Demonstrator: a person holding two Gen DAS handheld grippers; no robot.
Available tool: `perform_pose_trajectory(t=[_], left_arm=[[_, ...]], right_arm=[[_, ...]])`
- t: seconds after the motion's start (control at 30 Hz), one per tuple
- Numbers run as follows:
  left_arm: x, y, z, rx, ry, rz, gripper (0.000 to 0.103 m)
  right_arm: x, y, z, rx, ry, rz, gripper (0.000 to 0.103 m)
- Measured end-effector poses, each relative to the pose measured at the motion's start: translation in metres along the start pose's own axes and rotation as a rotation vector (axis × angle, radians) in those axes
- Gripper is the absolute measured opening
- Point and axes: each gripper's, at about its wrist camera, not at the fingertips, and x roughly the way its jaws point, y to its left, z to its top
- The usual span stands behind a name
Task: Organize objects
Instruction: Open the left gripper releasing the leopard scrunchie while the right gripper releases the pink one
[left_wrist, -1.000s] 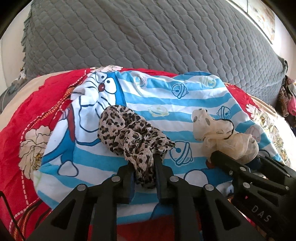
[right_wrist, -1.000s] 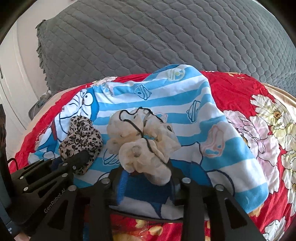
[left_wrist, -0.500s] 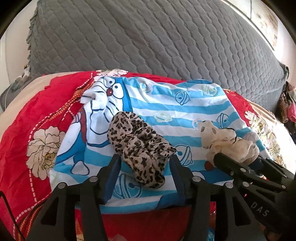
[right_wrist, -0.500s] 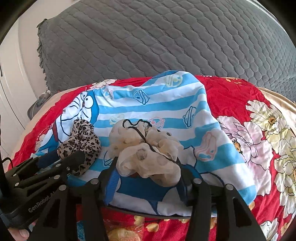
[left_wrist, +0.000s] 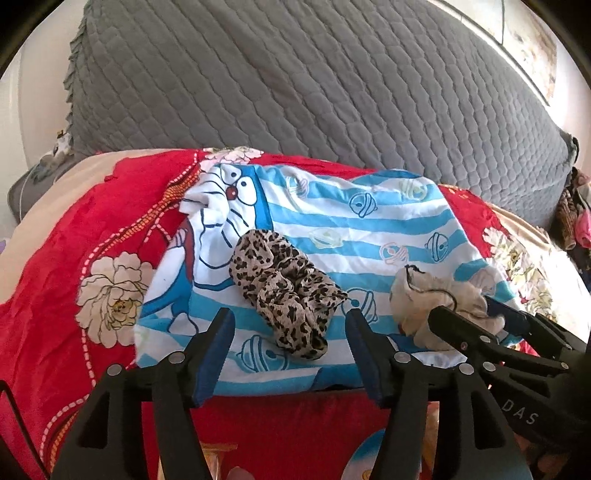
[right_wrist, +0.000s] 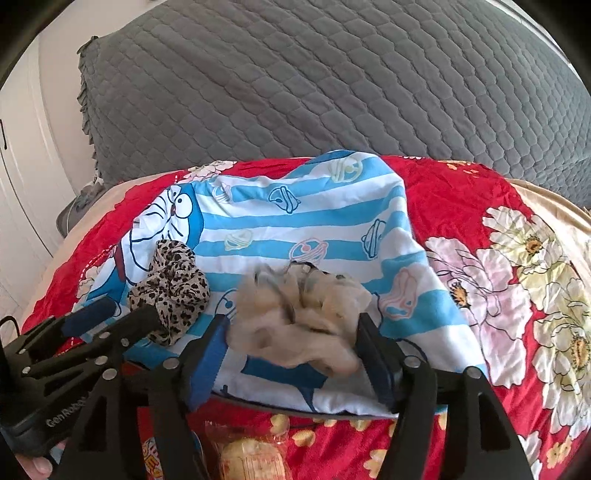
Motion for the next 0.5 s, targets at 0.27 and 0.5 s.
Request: perform_pose_trajectory(t=[0.27,0.5], left_arm=[[-0.019,0.002,-0.002,-0.009,-0.003,0.001,0.068],[-0.039,0.002,-0.002,-0.009,-0.015,-0.006,0.068]], right_arm=[[-0.012,0.001,0.000,-0.015,0.009,-0.005,0.074],[-0.035,0.010,0.002,-0.043,0.013,-0.003,0.074]])
